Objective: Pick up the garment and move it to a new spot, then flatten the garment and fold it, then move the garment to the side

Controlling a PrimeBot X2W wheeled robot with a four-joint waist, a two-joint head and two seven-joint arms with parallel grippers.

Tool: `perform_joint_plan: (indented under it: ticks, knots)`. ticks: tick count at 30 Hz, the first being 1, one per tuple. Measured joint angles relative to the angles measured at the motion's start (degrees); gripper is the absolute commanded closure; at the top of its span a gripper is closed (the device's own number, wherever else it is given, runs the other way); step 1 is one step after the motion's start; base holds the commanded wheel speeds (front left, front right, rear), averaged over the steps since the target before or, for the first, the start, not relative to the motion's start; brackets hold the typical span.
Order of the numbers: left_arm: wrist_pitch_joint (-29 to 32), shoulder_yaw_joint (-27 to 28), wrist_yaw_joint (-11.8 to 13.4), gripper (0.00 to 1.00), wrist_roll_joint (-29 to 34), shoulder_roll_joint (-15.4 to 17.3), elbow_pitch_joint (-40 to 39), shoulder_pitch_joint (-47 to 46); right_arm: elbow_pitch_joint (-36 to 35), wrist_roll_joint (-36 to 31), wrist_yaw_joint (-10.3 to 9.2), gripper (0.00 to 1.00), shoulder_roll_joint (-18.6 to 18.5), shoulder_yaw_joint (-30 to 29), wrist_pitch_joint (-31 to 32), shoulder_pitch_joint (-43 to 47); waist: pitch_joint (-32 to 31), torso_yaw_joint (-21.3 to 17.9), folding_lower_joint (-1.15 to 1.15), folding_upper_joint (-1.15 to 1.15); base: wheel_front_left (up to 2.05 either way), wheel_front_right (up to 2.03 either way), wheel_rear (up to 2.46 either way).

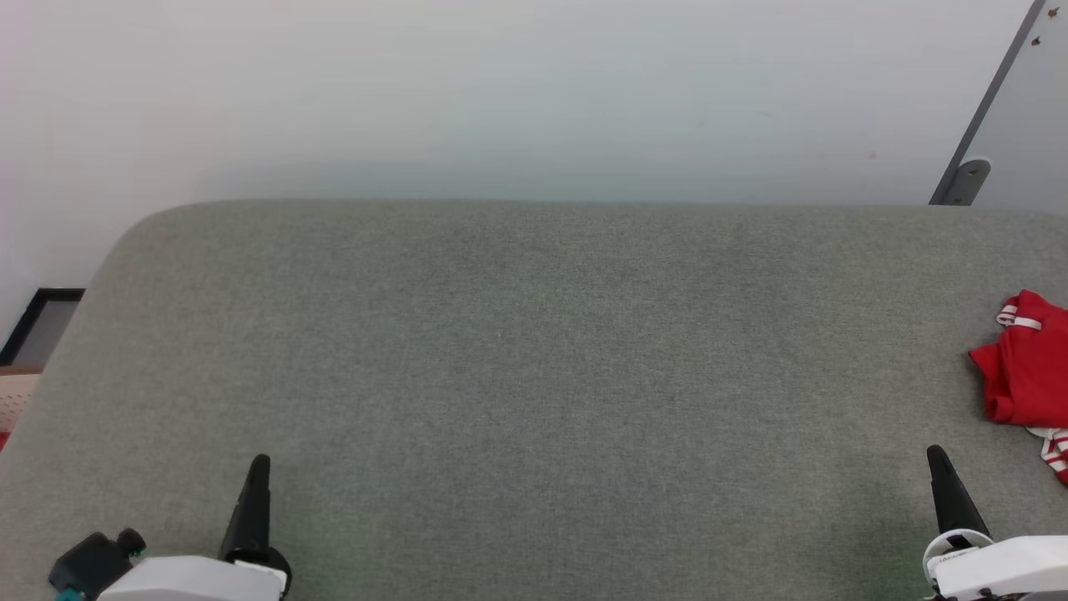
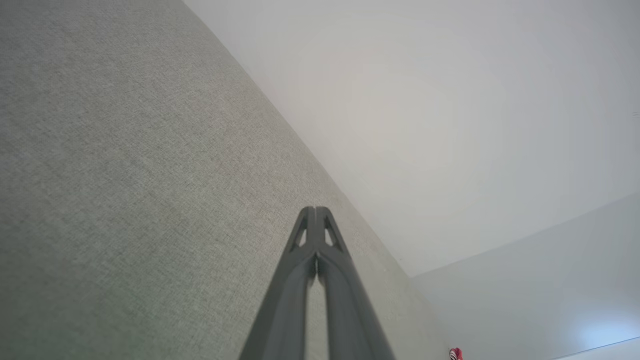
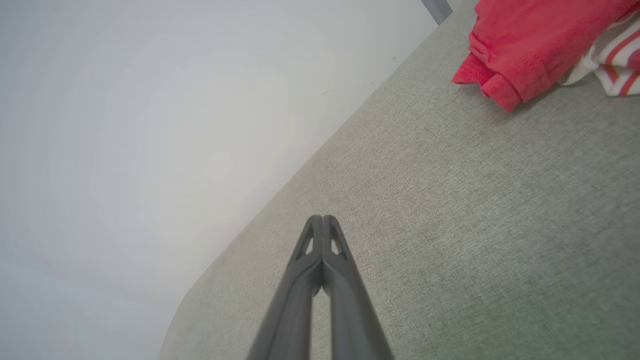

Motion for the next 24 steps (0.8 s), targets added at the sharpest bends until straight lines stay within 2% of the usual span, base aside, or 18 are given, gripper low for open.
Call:
perform_joint_plan:
  ticks: [24]
  knots:
    - [3.70, 1.01, 0.00, 1.00, -11.81, -2.44, 0.32, -1.88, -0.88, 13.95, 0.00, 1.00, 1.97, -1.13, 3.71, -1.18, 0.14, 0.19, 0.00, 0.00, 0.00, 0.00, 0.00]
